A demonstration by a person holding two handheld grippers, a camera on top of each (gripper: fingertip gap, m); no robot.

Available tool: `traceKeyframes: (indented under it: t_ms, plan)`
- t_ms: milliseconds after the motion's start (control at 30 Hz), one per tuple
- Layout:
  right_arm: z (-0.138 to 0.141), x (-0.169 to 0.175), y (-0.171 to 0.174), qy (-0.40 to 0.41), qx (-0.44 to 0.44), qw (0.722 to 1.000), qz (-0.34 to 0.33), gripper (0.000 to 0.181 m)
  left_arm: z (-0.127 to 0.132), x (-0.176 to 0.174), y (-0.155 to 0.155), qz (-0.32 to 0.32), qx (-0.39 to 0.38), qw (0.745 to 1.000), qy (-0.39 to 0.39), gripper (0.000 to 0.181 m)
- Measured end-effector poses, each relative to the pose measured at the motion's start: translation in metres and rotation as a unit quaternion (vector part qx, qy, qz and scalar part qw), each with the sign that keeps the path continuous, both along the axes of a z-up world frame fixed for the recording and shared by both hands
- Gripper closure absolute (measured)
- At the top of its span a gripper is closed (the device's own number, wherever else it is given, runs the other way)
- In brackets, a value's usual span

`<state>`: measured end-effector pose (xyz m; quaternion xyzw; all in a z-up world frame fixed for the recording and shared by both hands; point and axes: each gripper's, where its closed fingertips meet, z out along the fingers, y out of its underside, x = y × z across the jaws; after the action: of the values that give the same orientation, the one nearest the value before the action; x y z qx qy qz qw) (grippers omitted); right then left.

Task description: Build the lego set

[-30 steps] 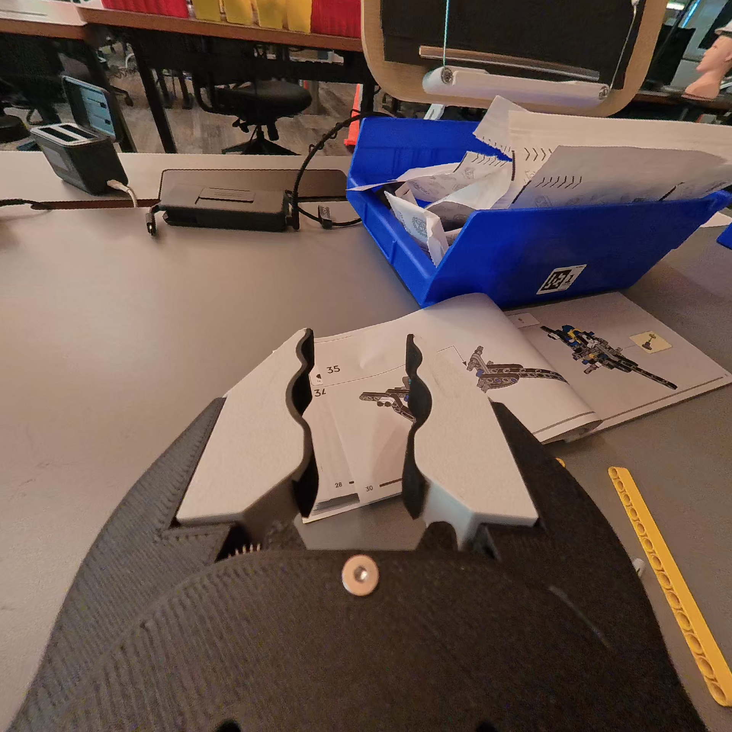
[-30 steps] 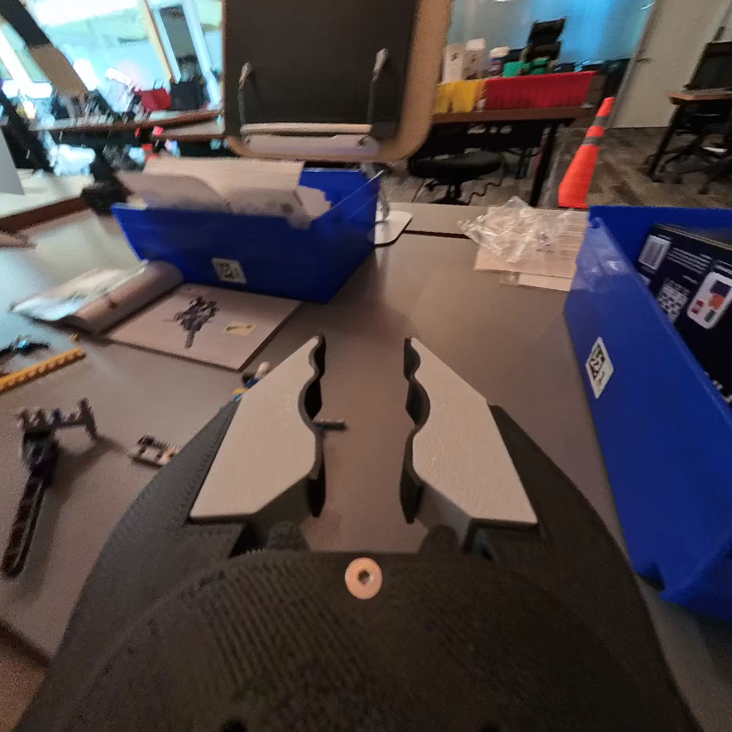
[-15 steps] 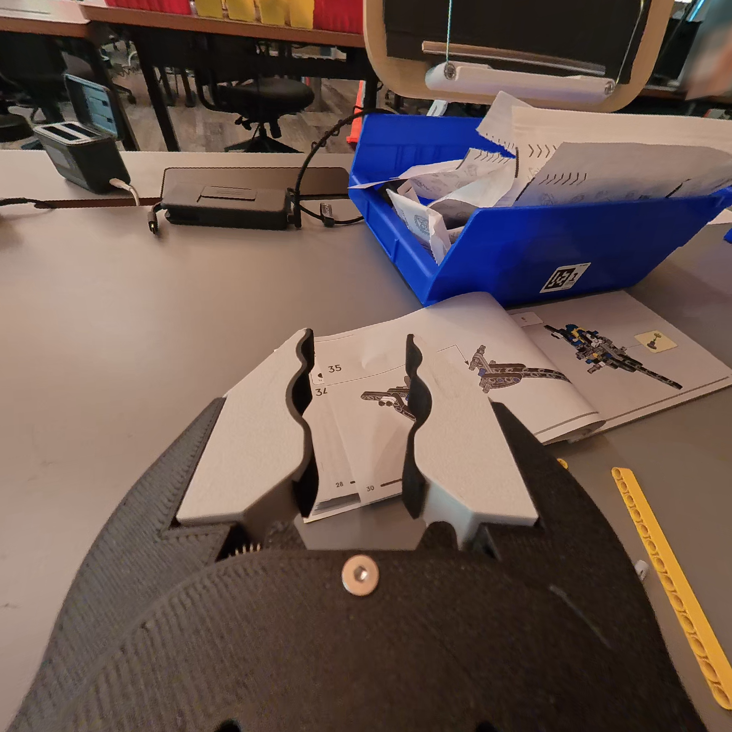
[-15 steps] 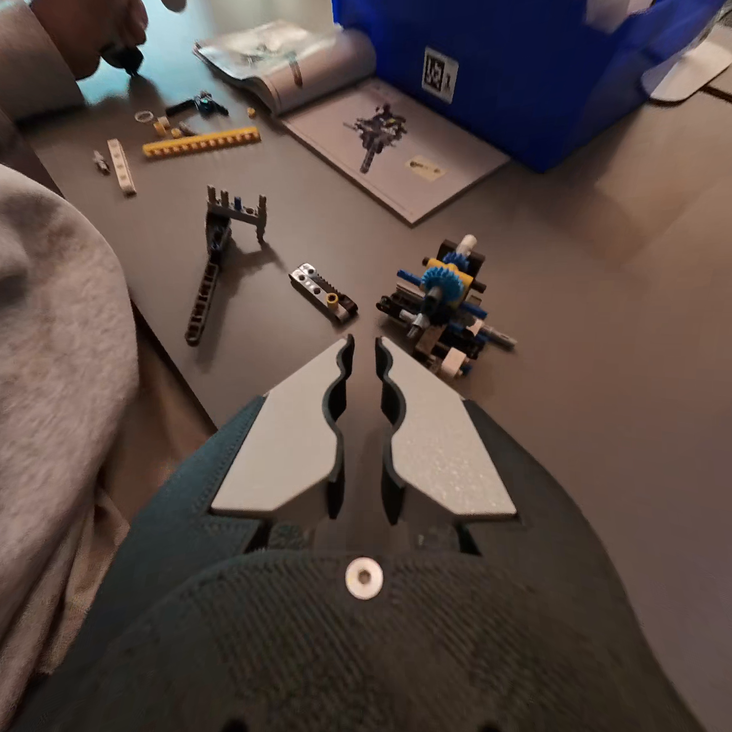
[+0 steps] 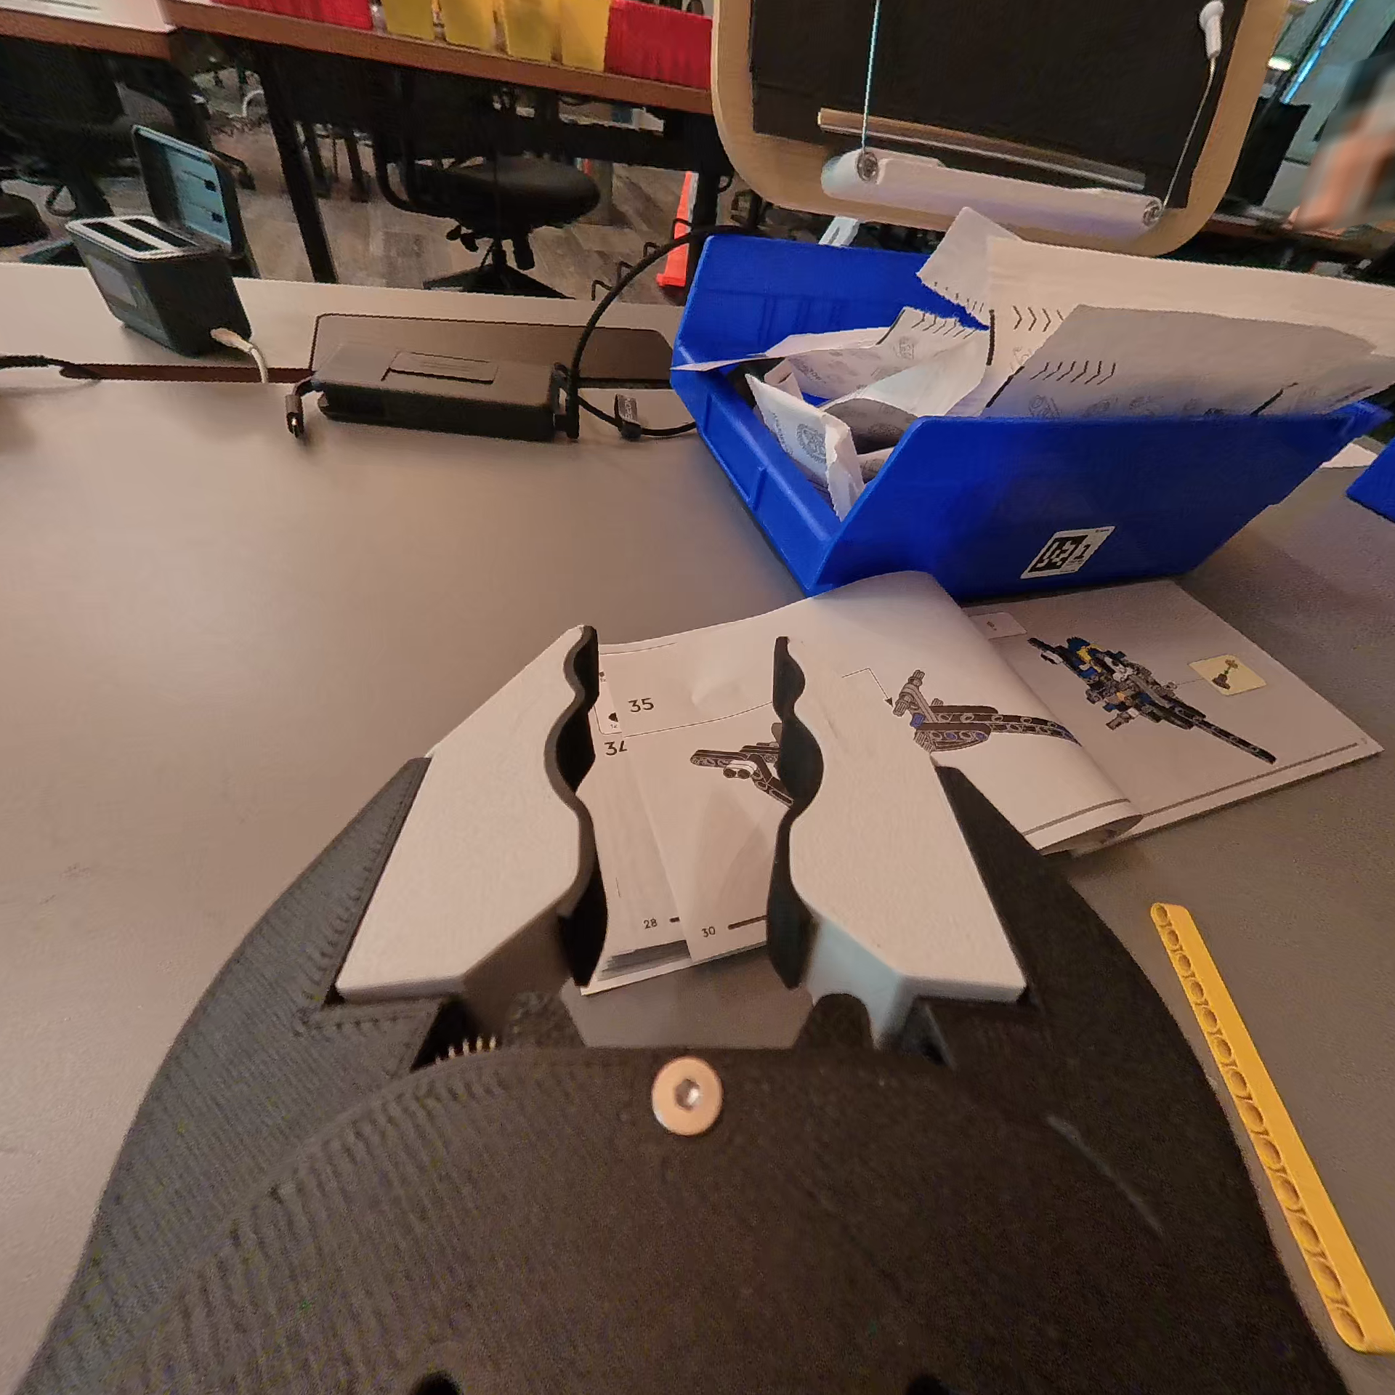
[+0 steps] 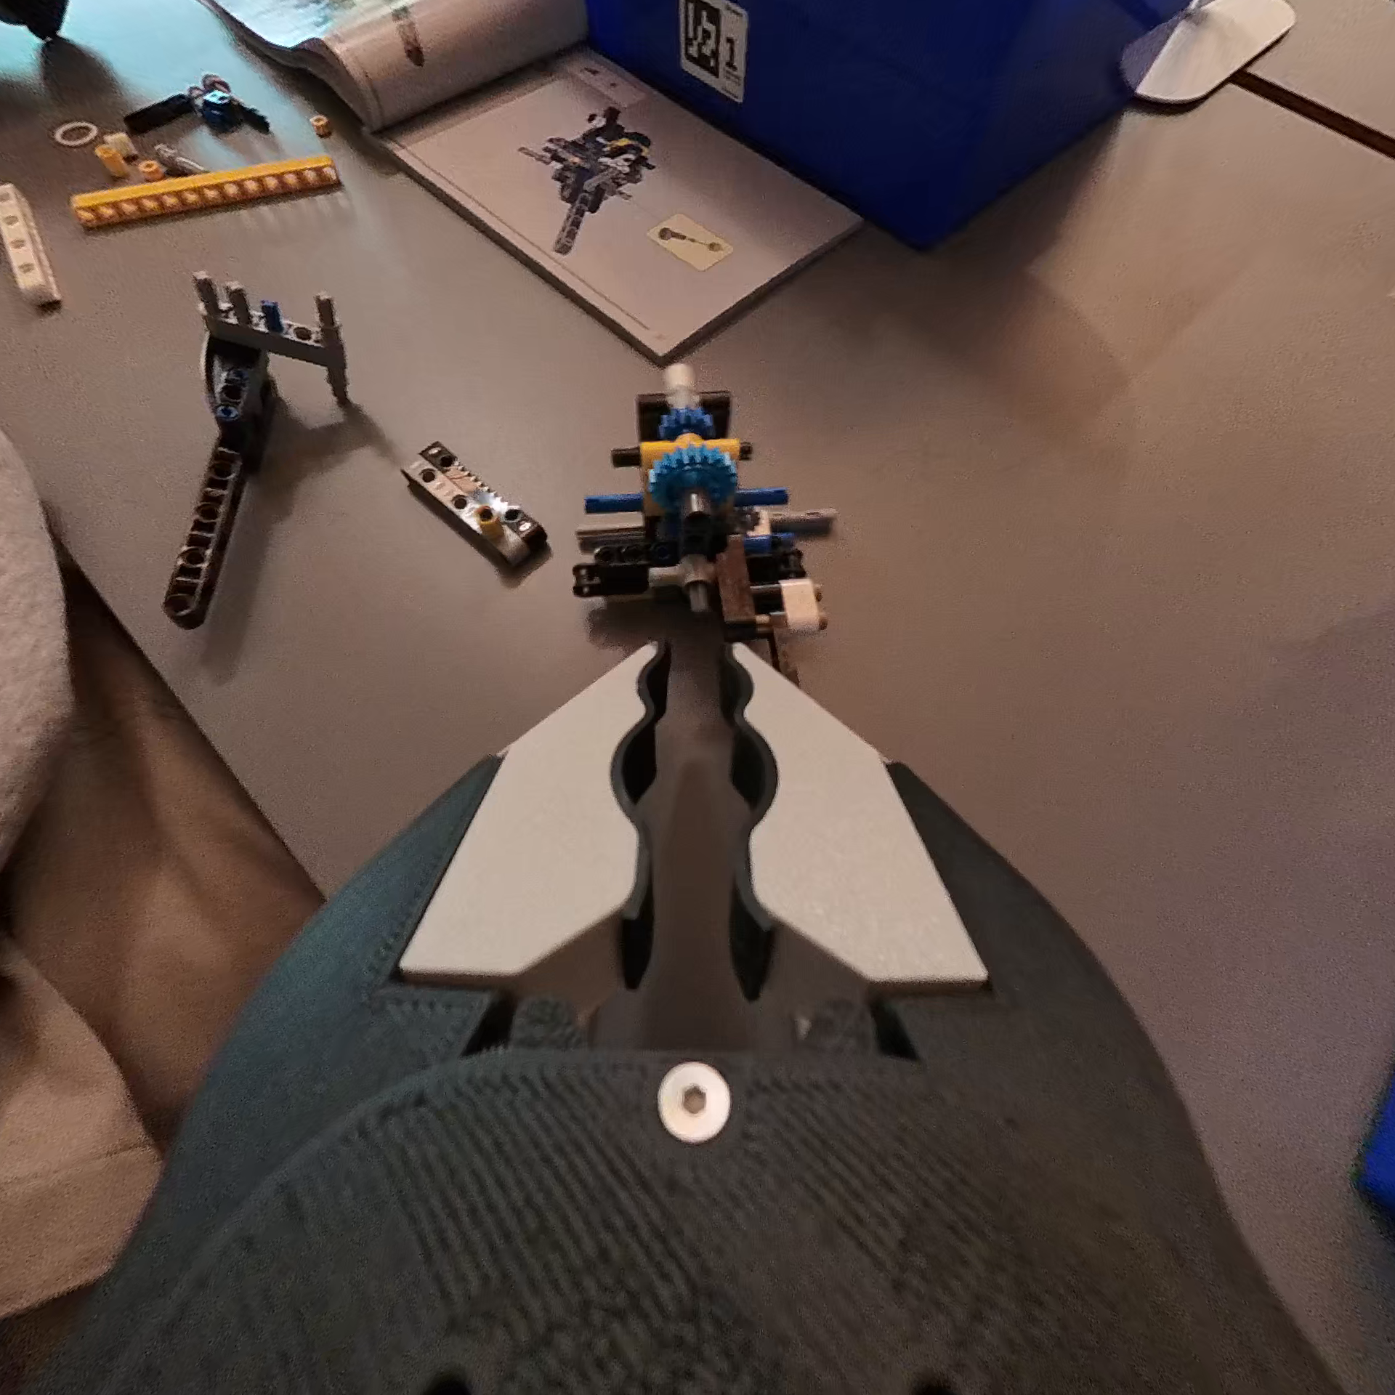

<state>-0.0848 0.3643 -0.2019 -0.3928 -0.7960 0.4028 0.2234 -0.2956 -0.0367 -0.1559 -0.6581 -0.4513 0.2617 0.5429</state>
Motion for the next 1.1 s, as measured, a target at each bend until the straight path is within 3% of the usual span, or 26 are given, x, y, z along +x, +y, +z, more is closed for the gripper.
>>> traceKeyframes:
  t_ms: [333, 767, 967, 1100]
  plan:
    - [-0.005, -0.03, 0.018, 0.0, 0.009, 1.0, -0.011, 0.167, 0.0, 0.0, 0.0, 0.0, -0.001, 1.0, -0.001, 0.137]
    - [-0.004, -0.072, 0.015, 0.02, 0.026, 0.999, 0.005, 0.164, 0.0, 0.0, 0.0, 0.001, -0.003, 1.0, 0.0, 0.137]
    - [-0.002, -0.063, 0.03, 0.023, 0.025, 0.999, -0.041, 0.164, 0.0, 0.0, 0.0, 0.001, -0.004, 1.0, 0.0, 0.137]
    - [0.013, -0.051, 0.038, 0.047, -0.009, 0.994, -0.101, 0.159, -0.001, 0.0, 0.0, 0.001, -0.005, 1.0, 0.0, 0.137]
